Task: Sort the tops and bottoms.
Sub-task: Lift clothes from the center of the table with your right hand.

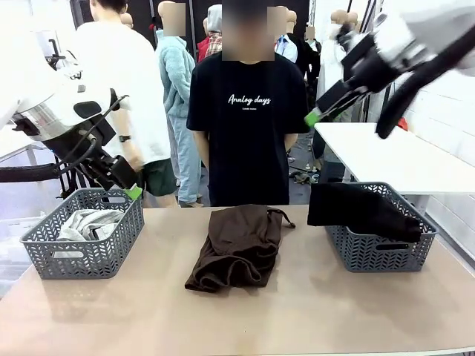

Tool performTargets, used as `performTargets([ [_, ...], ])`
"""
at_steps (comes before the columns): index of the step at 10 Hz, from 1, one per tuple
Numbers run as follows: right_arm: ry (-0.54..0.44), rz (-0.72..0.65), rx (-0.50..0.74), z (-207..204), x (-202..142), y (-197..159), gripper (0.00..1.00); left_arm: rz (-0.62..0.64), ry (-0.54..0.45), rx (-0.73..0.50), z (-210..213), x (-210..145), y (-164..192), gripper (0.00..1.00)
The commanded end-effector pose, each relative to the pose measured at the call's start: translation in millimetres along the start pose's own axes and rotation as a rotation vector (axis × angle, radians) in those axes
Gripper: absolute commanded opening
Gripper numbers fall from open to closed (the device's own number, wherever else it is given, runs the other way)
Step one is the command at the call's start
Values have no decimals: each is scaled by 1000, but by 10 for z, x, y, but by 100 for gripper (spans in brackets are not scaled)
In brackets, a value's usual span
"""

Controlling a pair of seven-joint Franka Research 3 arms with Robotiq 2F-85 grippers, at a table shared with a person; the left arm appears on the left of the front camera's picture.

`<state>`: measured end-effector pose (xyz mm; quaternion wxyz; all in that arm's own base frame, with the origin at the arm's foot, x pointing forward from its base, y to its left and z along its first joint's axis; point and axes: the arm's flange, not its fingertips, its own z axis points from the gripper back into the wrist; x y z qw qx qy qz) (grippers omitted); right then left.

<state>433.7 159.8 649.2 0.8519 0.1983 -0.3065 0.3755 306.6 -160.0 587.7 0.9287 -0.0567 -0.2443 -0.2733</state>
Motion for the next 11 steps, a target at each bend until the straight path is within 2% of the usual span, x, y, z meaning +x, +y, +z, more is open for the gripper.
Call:
performTargets([
  [1,50,0,101,-539,180,-210,100,2,-7,1,11,24,14,80],
  [3,145,13,112,-1086,189,-256,100,2,-7,1,11,24,14,80],
  [5,278,52,131,-1263,116,-315,100,2,-7,1,11,24,14,80],
  [6,155,-10,126,-1310,72,-206,100,2,-7,1,11,24,14,80],
  [8,155,-10,126,-1310,72,-206,100,2,-7,1,11,24,14,80],
  [9,202,2,131,-1386,63,-247,100,2,-7,1,11,24,14,80],
  [10,174,-24,109,-1242,-57,-142,100,2,-7,1,11,24,14,80],
  [11,198,-55,85,-1350,27,-19,100,2,-7,1,11,24,14,80],
])
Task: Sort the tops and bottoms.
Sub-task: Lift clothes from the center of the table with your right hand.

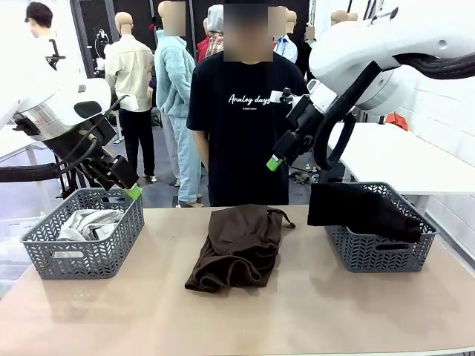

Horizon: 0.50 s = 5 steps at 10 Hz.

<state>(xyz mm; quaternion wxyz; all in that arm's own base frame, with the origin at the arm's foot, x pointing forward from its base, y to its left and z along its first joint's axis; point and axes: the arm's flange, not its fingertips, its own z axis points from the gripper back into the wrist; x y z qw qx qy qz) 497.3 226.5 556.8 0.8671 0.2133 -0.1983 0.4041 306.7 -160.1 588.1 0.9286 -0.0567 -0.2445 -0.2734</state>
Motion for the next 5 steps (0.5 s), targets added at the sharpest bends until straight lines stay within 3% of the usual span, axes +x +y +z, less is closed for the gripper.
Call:
performTargets([
  [1,56,-68,-53,-300,171,213,100,2,-6,1,9,21,14,80],
  [5,304,-123,-77,-1202,490,256,100,2,-6,1,9,21,14,80],
])
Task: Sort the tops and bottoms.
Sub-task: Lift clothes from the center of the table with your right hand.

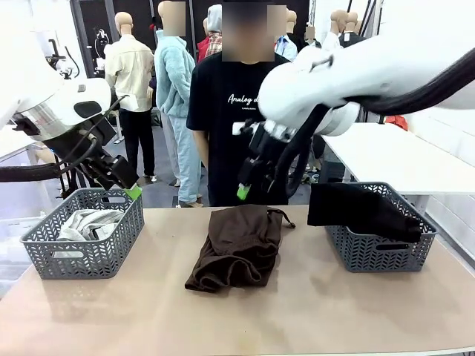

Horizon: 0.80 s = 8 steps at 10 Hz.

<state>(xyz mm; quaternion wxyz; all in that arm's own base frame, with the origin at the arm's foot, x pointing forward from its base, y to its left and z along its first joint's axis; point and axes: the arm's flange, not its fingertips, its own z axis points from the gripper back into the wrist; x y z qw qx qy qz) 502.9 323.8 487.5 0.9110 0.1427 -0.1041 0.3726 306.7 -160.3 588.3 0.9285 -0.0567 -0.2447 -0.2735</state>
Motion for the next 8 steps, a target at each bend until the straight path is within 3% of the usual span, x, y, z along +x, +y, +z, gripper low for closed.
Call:
performTargets([
  [1,119,-40,-21,-208,278,-123,100,2,-6,0,7,19,15,80],
  [3,170,-89,-44,-576,343,-105,100,2,-6,0,7,19,15,80],
  [5,135,-177,-52,-770,366,-162,100,2,-6,0,7,19,15,80],
  [7,182,-200,-73,-907,398,-126,100,2,-6,0,7,19,15,80],
  [8,152,-156,-22,-813,310,-176,100,2,-6,0,7,19,15,80],
])
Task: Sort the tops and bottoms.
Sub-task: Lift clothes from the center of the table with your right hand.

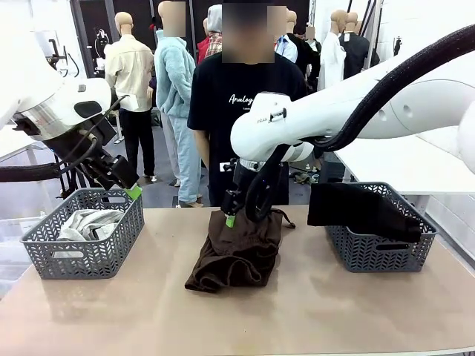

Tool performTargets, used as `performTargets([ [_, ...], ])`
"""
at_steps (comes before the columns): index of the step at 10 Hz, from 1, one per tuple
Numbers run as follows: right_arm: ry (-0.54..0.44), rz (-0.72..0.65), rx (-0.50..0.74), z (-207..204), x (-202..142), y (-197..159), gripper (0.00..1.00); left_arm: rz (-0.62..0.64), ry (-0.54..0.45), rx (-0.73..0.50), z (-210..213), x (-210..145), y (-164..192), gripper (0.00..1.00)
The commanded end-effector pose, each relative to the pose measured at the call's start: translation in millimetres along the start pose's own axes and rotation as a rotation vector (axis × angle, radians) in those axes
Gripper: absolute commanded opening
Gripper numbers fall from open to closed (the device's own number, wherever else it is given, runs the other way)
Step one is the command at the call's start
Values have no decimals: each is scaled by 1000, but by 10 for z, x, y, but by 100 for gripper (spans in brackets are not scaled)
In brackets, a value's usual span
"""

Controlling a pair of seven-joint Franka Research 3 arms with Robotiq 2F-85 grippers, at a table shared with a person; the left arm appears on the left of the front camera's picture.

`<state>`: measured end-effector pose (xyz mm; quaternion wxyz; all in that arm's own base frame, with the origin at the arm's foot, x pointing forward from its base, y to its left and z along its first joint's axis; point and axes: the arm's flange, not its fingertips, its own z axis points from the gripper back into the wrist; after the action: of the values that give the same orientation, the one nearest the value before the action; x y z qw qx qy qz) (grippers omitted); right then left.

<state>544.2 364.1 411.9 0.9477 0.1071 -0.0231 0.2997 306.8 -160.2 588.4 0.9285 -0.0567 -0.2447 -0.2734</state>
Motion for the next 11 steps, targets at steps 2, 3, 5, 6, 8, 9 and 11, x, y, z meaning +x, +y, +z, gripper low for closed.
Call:
performTargets([
  [2,-9,21,7,63,-24,-25,100,2,-6,0,7,18,14,80],
  [3,-3,3,0,15,6,-5,100,2,-6,0,7,18,14,80],
  [5,-24,-35,-120,-169,66,114,100,2,-6,0,7,18,14,80],
  [6,-20,-49,-123,-285,88,122,100,2,-6,0,7,18,14,80],
  [8,11,-58,-133,-441,120,123,100,2,-6,0,7,18,14,80],
  [9,27,-69,-145,-502,122,118,100,2,-6,0,7,18,14,80],
  [11,36,-90,-134,-615,129,69,100,2,-6,0,7,18,14,80],
])
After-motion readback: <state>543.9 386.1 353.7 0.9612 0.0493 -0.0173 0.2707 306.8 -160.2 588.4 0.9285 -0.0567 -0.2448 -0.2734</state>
